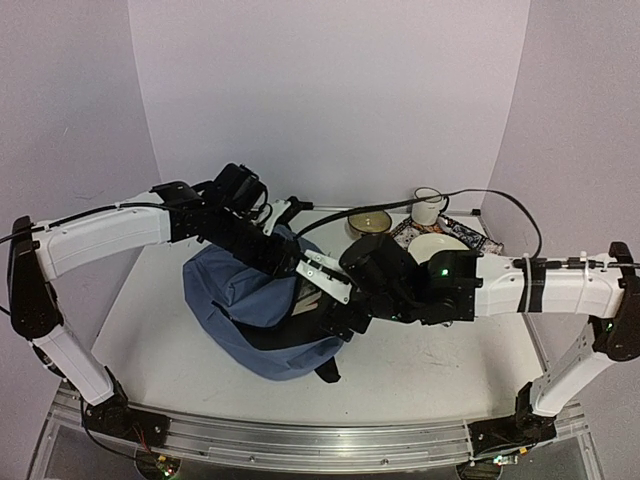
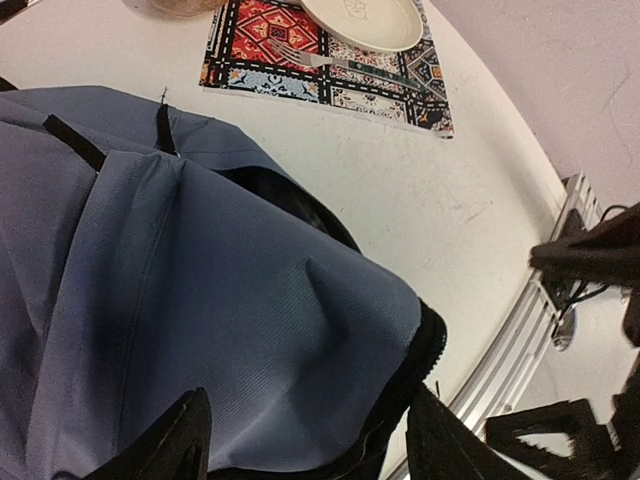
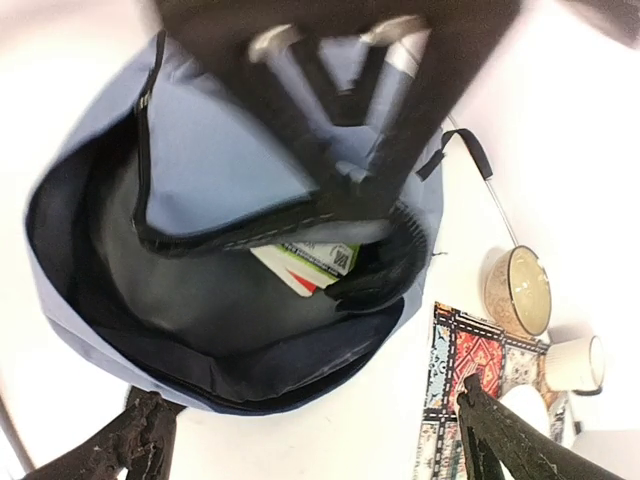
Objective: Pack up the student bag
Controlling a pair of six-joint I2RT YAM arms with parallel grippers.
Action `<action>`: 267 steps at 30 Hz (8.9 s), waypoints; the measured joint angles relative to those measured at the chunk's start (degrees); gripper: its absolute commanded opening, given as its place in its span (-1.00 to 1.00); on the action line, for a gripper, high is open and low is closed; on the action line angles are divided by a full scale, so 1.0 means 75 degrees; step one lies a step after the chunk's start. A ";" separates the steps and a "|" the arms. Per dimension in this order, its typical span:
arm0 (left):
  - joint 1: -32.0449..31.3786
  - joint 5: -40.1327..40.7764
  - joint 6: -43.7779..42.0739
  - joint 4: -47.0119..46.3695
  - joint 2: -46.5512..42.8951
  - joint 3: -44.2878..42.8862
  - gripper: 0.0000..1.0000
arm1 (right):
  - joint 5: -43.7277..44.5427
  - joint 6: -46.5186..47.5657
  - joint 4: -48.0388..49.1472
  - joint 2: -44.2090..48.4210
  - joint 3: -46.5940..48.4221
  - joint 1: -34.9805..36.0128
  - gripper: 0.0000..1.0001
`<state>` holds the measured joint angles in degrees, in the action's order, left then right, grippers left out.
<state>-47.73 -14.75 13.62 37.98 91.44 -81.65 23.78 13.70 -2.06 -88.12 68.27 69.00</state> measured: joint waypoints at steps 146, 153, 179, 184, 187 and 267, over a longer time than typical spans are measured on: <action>0.3219 0.0719 0.4401 -0.2615 -0.3733 0.5618 0.40 | -0.2382 -0.3752 0.0935 -0.3901 0.3634 0.0660 -1.00; 0.2103 0.0354 0.5488 -0.2705 -0.4128 0.5928 0.28 | -0.2388 -0.3802 0.1170 -0.3905 0.3571 0.0660 -1.00; 0.0847 0.1055 0.6777 -0.3550 -0.3733 0.6519 -1.00 | -0.1635 -0.3892 0.2047 -0.3161 0.1845 0.0671 -1.00; 0.0778 0.1637 0.6457 -0.2514 -0.4254 0.6066 -1.00 | -0.1277 -0.3921 0.2359 -0.2455 0.1001 0.0511 -1.00; 0.0878 0.2094 0.6325 -0.1806 -0.4571 0.5855 -1.00 | -0.1077 -0.3971 0.2429 -0.1919 0.0438 0.0385 -1.00; 0.1295 0.1161 0.8020 -0.1734 -0.5852 0.7013 -1.00 | -0.1932 -0.3824 0.2914 -0.2716 0.0801 -0.0418 -1.00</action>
<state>-38.01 -6.04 73.77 24.98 47.56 -29.06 9.29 -14.98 19.80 -108.49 74.28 65.87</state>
